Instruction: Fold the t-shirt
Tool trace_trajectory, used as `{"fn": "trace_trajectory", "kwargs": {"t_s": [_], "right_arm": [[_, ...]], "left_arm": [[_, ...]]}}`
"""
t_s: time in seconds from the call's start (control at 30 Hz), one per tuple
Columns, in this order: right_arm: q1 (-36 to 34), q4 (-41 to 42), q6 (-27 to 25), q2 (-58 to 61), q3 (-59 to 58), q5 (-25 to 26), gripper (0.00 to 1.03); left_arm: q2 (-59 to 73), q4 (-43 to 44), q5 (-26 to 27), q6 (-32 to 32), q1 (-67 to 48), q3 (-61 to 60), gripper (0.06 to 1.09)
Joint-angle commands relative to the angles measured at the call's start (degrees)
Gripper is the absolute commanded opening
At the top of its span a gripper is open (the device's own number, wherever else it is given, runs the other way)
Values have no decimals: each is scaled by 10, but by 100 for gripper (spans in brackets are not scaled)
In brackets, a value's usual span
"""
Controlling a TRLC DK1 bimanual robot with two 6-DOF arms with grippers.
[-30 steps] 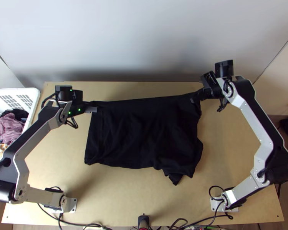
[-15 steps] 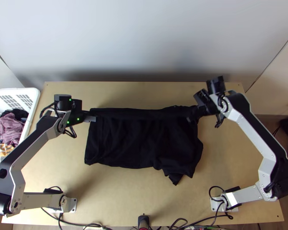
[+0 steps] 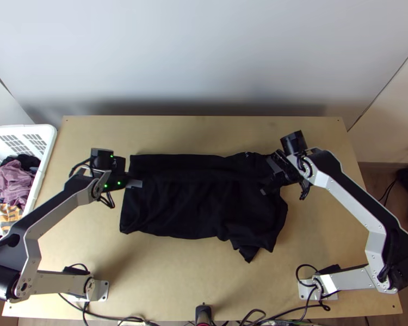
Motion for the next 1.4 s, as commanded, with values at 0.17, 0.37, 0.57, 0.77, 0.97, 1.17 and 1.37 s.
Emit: {"fn": "trace_trajectory", "kwargs": {"t_s": [0.17,0.37,0.57,0.77,0.97,1.17,1.37], "right_arm": [[-10,-17,5,-35,16,0,98],[-29,-77,-2,-75,52,0,98],[-45,-126,-6,-119,48,0,98],[-54,-136,-6,-146,33,0,98],[-39,-144,-6,-152,32,0,98],[-19,-155,-6,-160,27,0,98],[-9,-156,-5,-164,16,0,98]], "left_arm": [[-49,-114,12,-10,-43,58,94],[-107,-210,22,-6,-49,90,95],[-150,-319,20,30,-40,77,95],[-180,-406,20,87,-18,28,95],[-196,-390,21,105,-28,-46,95],[-184,-345,21,89,-55,-87,95],[-145,-297,14,66,-114,-101,95]]}}
